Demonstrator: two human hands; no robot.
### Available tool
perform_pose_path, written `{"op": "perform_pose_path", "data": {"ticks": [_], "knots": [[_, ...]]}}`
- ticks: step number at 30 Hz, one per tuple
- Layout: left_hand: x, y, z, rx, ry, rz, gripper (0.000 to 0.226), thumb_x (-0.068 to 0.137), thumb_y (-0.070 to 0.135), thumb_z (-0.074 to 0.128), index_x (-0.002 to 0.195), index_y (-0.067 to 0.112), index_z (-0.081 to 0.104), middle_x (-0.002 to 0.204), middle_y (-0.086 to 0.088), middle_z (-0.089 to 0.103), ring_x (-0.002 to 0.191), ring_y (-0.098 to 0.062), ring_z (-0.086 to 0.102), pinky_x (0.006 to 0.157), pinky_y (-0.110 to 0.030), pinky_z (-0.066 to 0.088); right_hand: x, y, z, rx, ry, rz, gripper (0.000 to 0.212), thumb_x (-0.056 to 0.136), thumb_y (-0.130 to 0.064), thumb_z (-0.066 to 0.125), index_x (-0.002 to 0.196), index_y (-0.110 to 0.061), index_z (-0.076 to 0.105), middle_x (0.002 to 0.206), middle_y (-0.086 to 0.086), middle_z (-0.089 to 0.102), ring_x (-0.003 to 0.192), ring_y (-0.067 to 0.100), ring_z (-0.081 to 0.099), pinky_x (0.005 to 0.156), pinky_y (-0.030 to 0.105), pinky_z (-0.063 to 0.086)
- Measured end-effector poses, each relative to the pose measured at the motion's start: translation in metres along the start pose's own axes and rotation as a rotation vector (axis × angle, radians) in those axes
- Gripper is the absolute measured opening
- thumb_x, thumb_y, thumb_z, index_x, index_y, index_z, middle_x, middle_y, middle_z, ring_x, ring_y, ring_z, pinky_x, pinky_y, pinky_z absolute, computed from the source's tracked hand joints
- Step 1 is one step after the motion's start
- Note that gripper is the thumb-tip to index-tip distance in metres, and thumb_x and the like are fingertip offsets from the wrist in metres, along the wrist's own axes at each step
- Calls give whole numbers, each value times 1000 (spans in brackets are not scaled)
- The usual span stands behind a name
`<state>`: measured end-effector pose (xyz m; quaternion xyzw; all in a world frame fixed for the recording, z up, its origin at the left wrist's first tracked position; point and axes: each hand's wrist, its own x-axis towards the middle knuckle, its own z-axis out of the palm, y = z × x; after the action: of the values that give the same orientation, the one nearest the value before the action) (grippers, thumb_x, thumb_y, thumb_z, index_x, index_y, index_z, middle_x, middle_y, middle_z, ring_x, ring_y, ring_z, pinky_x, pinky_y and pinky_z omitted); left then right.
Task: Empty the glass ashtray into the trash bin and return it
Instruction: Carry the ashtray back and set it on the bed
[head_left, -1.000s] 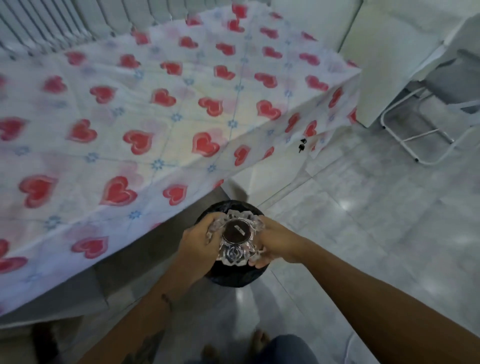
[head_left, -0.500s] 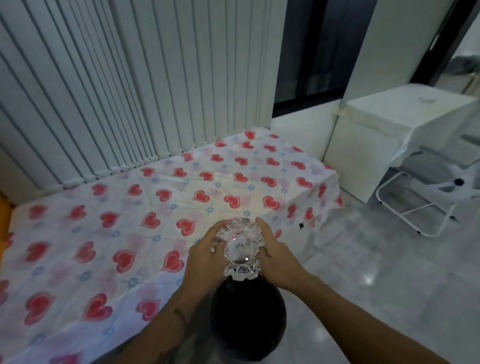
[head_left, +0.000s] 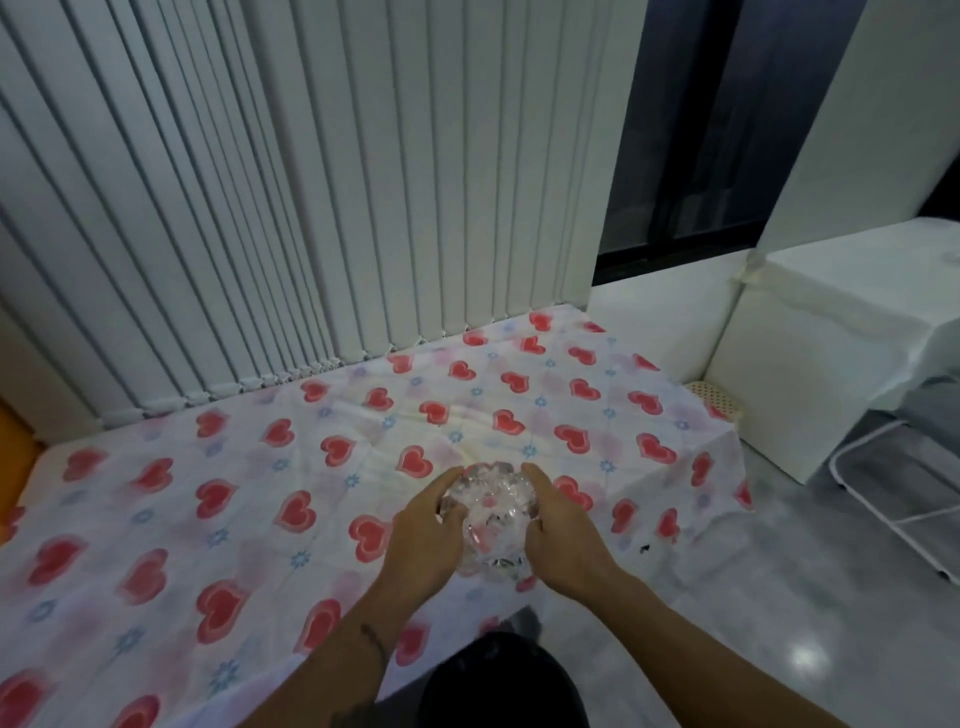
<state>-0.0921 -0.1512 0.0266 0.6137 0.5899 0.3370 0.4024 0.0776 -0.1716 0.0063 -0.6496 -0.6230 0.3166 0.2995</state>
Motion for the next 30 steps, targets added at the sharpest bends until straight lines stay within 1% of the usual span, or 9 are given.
{"op": "perform_pose_path", "data": {"ticks": [3,7,11,14,16,18,20,22,30], "knots": [[38,14,23,50,-72,-104,44,97,14,45,139,26,49,124,6,54,108,-16,55,96,-29,44,47,29,-4,-44,-68,33,68,89,-11,48,151,-33,30,117,6,65,95,19,65,86,40,59],[93,14,53,106,-76,-266,63,86,1,47,144,23,43,142,-5,53,111,-21,57,90,-29,51,108,58,-19,-139,-182,112,74,93,-13,46,159,-28,14,135,8,55,113,27,60,97,41,53],[143,4,82,155,-7,-343,55,83,6,51,136,19,53,133,-2,61,115,-22,59,100,-34,48,169,80,-26,-179,-278,120,74,94,-8,48,158,-27,17,128,16,58,106,34,65,81,37,55],[170,-3,96,164,25,-386,44,83,3,50,122,17,62,108,3,67,95,-20,66,81,-32,56,201,93,-22,-208,-318,123,78,92,-5,54,158,-25,18,118,13,63,94,30,68,63,30,54],[184,-5,100,156,38,-422,41,81,1,46,112,20,65,99,-2,70,78,-23,69,53,-28,56,218,97,-17,-247,-322,117,82,92,-7,58,159,-26,15,126,13,61,101,31,68,70,33,58],[195,-7,105,163,52,-441,41,80,-3,44,98,26,65,92,-5,69,69,-24,68,42,-23,48,232,101,-13,-281,-306,103,83,90,-8,61,157,-26,16,128,14,59,103,32,67,76,39,62],[204,-7,109,204,77,-433,36,79,-4,45,85,28,61,82,-2,68,65,-21,65,46,-25,46,242,103,-10,-323,-285,103,85,88,-3,60,157,-25,17,132,15,55,102,32,67,64,35,59],[212,-7,114,225,104,-427,28,80,2,48,85,26,60,79,2,67,68,-18,64,53,-25,48,251,107,-6,-341,-282,120,87,87,0,58,158,-27,15,139,15,49,105,33,64,53,24,44],[227,-2,119,234,104,-419,16,88,23,50,100,23,60,94,3,66,87,-18,64,80,-37,56,265,112,5,-389,-245,76,81,90,-19,68,154,-24,19,132,14,48,105,37,64,68,33,49]]}}
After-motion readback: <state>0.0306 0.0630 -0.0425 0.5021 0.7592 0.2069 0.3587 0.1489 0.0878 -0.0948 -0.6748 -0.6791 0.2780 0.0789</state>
